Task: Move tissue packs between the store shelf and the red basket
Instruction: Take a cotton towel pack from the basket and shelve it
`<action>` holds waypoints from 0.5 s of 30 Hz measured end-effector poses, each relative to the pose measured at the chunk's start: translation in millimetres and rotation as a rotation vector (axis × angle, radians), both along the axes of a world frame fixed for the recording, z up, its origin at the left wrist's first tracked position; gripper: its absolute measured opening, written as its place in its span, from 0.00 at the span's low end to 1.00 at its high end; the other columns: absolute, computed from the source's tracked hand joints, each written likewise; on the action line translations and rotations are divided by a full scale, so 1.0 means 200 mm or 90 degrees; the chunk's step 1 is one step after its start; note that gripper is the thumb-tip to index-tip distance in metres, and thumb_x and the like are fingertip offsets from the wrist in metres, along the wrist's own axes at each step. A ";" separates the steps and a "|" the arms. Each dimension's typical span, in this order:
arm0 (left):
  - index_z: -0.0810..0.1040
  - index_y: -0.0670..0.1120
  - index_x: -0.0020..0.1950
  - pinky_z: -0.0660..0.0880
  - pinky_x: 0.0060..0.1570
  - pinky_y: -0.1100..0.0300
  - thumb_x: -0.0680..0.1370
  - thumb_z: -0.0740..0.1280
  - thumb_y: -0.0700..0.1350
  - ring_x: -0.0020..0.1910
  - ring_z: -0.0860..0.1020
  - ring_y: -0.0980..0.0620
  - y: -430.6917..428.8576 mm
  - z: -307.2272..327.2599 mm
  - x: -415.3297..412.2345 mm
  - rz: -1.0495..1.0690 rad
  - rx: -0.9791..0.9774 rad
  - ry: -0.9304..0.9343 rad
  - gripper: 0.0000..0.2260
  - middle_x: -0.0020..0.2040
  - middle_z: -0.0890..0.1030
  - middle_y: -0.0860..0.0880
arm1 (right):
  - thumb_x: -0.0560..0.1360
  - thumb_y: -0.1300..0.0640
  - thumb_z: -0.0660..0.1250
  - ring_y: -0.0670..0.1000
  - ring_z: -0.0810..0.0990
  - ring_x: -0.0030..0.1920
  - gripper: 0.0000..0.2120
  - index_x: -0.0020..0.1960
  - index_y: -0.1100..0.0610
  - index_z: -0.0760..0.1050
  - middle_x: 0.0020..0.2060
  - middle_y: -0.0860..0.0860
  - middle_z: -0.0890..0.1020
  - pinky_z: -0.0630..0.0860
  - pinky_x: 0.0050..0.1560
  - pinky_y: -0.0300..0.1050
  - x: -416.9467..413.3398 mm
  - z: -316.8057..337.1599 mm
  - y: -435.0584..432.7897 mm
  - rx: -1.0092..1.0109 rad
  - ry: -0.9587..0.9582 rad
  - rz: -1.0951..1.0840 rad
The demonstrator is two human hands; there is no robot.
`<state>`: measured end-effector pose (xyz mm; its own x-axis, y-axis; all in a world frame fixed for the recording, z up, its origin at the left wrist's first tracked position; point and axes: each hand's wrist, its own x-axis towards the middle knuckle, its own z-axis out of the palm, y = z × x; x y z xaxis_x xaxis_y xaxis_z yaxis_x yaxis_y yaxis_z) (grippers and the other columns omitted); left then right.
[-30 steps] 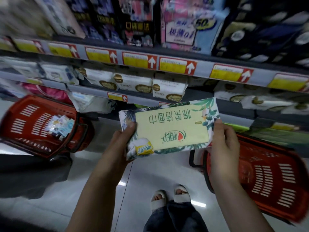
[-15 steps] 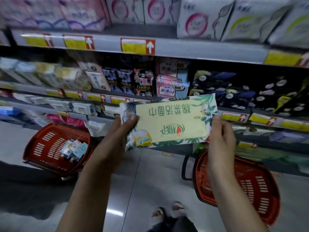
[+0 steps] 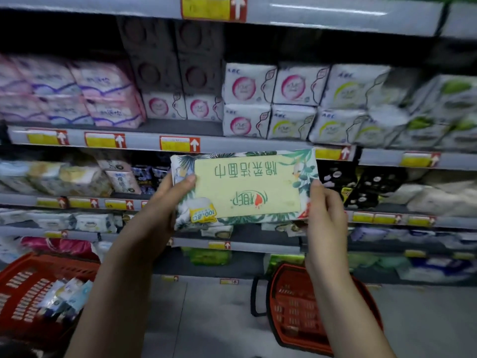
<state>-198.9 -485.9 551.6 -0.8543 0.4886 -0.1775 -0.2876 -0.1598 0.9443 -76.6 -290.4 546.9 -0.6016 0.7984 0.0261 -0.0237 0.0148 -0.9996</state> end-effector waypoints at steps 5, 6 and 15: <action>0.73 0.58 0.65 0.64 0.69 0.45 0.57 0.79 0.62 0.66 0.74 0.49 0.12 0.08 0.01 -0.032 0.061 0.043 0.39 0.62 0.80 0.55 | 0.77 0.42 0.59 0.48 0.77 0.51 0.13 0.48 0.50 0.75 0.51 0.48 0.80 0.72 0.50 0.46 0.04 0.08 0.12 -0.003 0.005 -0.027; 0.72 0.57 0.67 0.64 0.70 0.45 0.59 0.78 0.60 0.66 0.74 0.49 0.16 0.11 0.03 -0.037 0.067 0.048 0.37 0.62 0.80 0.54 | 0.77 0.42 0.59 0.48 0.78 0.51 0.13 0.47 0.50 0.75 0.50 0.48 0.80 0.73 0.49 0.46 0.04 0.10 0.15 -0.003 0.009 -0.032; 0.76 0.57 0.60 0.74 0.55 0.62 0.64 0.71 0.53 0.54 0.81 0.59 0.56 0.32 0.14 -0.044 0.071 0.101 0.23 0.54 0.84 0.58 | 0.77 0.41 0.59 0.46 0.78 0.53 0.14 0.50 0.50 0.75 0.51 0.46 0.80 0.72 0.50 0.45 0.13 0.27 0.54 0.002 0.037 -0.024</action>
